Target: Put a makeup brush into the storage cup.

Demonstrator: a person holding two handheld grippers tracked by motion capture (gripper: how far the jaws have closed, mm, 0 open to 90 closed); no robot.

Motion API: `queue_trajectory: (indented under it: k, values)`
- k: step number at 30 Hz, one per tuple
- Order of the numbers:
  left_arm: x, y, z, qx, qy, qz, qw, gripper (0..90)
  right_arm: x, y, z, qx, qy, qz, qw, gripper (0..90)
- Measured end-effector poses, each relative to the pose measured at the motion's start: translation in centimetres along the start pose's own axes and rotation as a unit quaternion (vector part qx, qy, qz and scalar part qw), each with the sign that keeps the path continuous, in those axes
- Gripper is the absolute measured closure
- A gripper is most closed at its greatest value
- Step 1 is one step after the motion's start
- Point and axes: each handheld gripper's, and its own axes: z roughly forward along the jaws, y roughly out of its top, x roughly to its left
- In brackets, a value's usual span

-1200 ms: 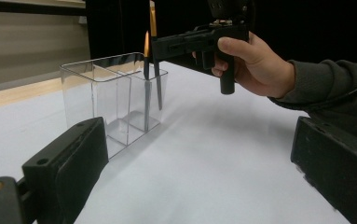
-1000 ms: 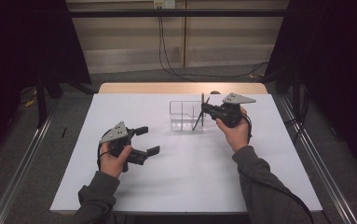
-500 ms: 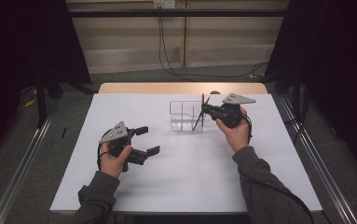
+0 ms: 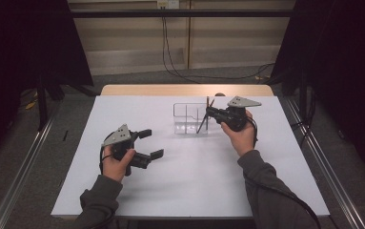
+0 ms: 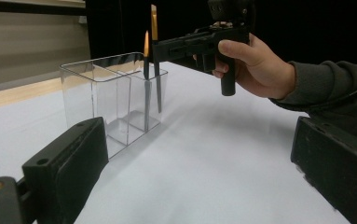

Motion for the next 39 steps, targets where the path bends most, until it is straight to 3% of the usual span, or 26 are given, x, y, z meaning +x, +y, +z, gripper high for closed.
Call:
queue_trajectory:
  k: [8, 19, 34, 39]
  values:
    - [0.00, 0.00, 0.01, 0.000, 0.000, 0.001, 1.0000, 3.7, 0.15, -0.14, -0.03, 0.002, -0.001, -0.010, 1.0000, 80.1]
    - [-0.01, 0.01, 0.01, -0.001, 0.000, 0.000, 1.0000, 3.7, 0.26, 0.03, -0.15, -0.005, -0.013, -0.006, 0.9999, 65.5]
    - [0.10, -0.10, -0.11, 0.001, -0.002, 0.004, 1.0000, 3.7, 0.72, -0.03, -0.15, -0.007, -0.004, -0.015, 0.9999, 52.0]
    - [0.05, -0.20, -0.17, 0.001, 0.003, -0.003, 1.0000, 3.7, 0.75, -0.13, -0.18, -0.010, -0.004, -0.010, 0.9999, 46.5]
